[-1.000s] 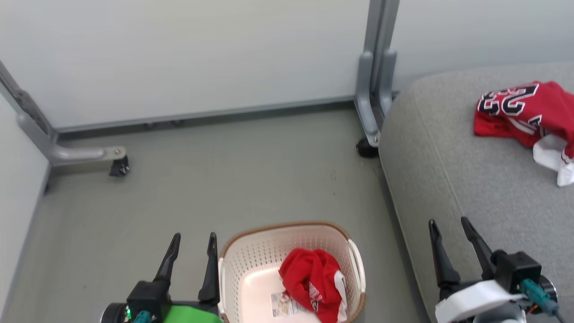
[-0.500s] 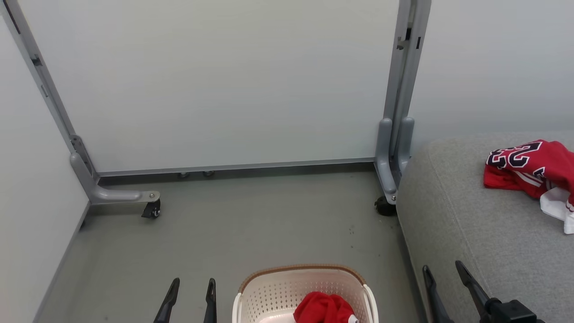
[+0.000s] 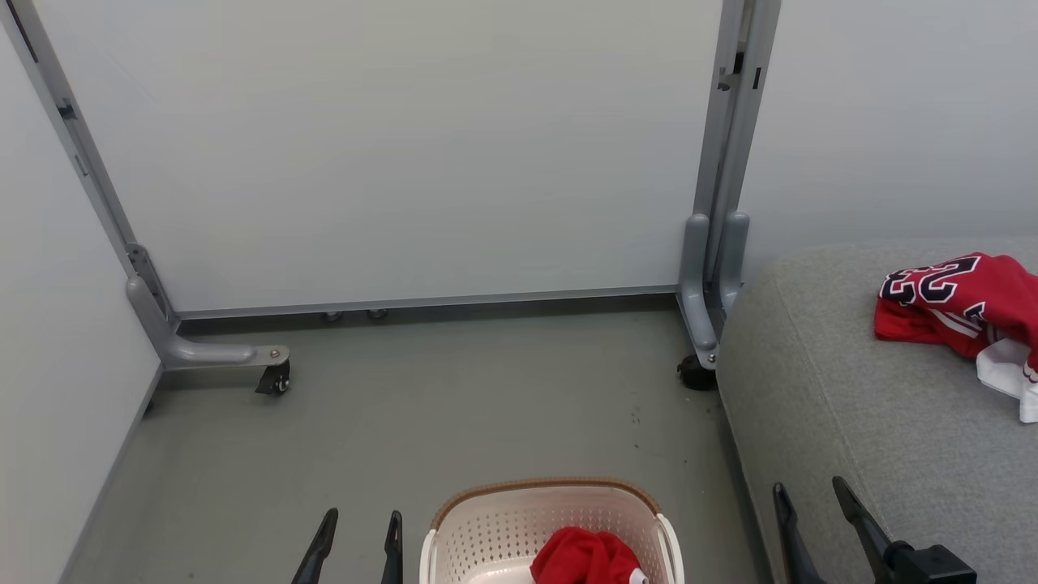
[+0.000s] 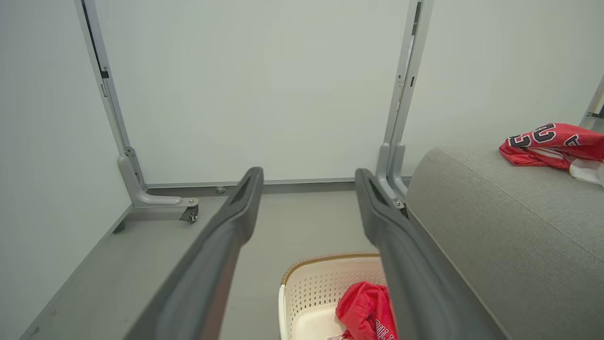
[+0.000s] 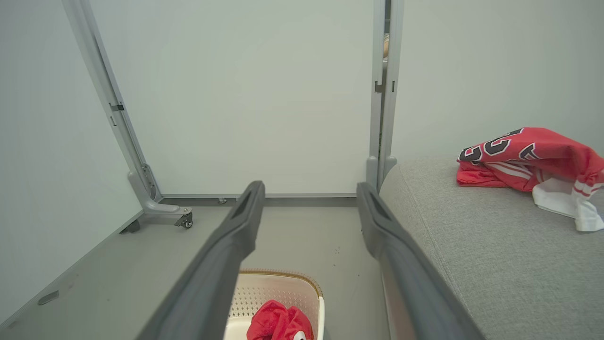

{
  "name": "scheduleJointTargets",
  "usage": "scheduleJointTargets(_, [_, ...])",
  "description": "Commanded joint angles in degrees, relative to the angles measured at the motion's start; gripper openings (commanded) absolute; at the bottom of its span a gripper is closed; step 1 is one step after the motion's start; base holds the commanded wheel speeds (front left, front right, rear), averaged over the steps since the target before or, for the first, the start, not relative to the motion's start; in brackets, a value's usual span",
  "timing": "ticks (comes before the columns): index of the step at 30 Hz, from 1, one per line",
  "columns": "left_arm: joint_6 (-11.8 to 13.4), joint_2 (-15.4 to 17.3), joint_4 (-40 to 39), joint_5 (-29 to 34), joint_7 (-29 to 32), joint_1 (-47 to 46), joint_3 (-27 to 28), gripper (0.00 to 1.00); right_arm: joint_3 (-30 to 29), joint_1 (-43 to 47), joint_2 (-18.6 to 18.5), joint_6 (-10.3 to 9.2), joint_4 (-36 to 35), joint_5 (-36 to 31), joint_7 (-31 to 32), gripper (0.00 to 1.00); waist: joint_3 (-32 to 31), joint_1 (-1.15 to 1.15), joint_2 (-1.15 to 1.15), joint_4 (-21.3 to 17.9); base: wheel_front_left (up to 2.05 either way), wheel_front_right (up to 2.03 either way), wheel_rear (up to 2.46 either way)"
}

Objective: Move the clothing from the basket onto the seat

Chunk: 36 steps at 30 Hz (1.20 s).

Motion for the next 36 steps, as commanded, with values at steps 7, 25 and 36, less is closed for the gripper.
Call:
scheduleJointTargets(7, [1.14,0.1,0.26,-1.19,0.04,-1.1,-0.13,1.0,1.53,1.32,-0.75,-0.06,0.25,-1.14,-0.19,1.0,-0.1,0.01,0.0,-0.23,0.0,0.0,0.0])
scheduleJointTargets(25, [0.21,0.11,0.92,-0.51,0.04,-3.6,-2.74,1.0,1.38,-0.41,-2.47,-0.06,-0.85,-0.93,-0.19,1.0,5.61,0.01,0.0,-0.57,0.0,0.0,0.0])
scheduleJointTargets(36, [-0.33,0.12,2.42,-0.48,0.04,-13.53,-6.76,1.0,1.42,-8.0,-6.23,-0.06,-4.05,-0.16,-0.19,1.0,22.32,0.01,0.0,-2.57,0.0,0.0,0.0])
